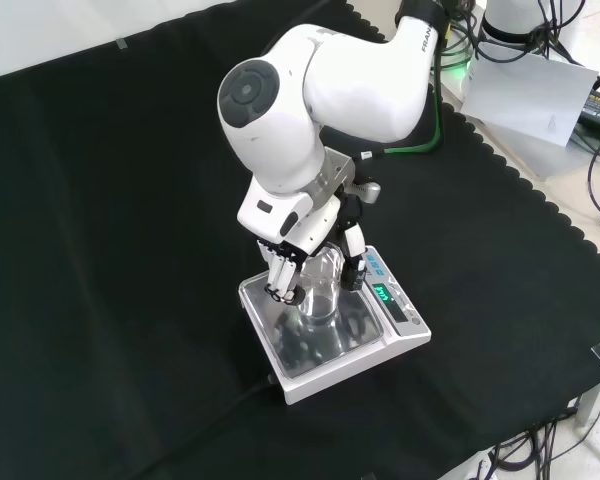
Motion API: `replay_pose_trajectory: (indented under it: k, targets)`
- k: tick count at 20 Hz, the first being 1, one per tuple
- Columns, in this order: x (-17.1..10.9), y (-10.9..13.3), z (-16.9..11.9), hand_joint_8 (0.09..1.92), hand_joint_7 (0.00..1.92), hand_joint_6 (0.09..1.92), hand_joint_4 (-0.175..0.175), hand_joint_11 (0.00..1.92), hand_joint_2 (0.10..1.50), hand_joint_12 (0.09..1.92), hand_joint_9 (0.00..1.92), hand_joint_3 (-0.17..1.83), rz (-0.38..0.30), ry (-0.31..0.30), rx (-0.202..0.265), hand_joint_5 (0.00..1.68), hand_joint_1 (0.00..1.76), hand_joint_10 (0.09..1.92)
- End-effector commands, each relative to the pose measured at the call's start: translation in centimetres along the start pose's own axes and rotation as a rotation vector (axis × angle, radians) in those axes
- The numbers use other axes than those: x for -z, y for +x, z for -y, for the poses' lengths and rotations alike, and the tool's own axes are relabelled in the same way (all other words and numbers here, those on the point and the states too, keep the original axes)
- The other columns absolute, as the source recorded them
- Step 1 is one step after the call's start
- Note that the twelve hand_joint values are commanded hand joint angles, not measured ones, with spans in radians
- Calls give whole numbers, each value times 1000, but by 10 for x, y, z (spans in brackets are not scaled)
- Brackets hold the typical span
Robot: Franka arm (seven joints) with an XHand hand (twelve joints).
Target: Put the beaker on the electronic balance.
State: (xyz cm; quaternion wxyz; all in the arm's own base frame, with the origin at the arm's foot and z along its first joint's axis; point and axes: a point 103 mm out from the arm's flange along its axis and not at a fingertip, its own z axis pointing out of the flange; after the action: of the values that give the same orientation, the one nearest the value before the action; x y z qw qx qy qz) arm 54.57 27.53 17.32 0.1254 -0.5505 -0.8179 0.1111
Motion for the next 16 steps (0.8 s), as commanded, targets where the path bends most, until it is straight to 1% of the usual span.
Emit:
replay_pose_trajectory:
  k: [1, 3, 5, 8, 11, 13, 16]
  targets:
    - [-4, -8, 2, 1271, 688, 1201, -83, 1132, 551, 973, 1120, 902, -2, 40, 0, 407, 996, 611]
    - [-3, -10, 4, 1211, 626, 1076, -64, 1031, 544, 1034, 1053, 840, -4, 40, -1, 339, 951, 610]
    - [2, -12, 7, 1125, 521, 813, -41, 873, 539, 1134, 940, 737, -4, 30, -2, 247, 859, 641]
    - [12, -15, 12, 1016, 384, 462, -16, 651, 555, 1275, 771, 574, -4, 19, -2, 186, 720, 714]
    - [25, -19, 19, 901, 194, 179, 5, 450, 576, 1372, 591, 428, -3, 12, 3, 114, 611, 753]
    - [39, -21, 25, 832, 90, 87, 16, 329, 584, 1431, 485, 351, -1, 12, 9, 71, 550, 770]
    - [60, -26, 36, 691, 11, 87, 28, 183, 603, 1498, 352, 249, 4, -1, 4, 13, 477, 811]
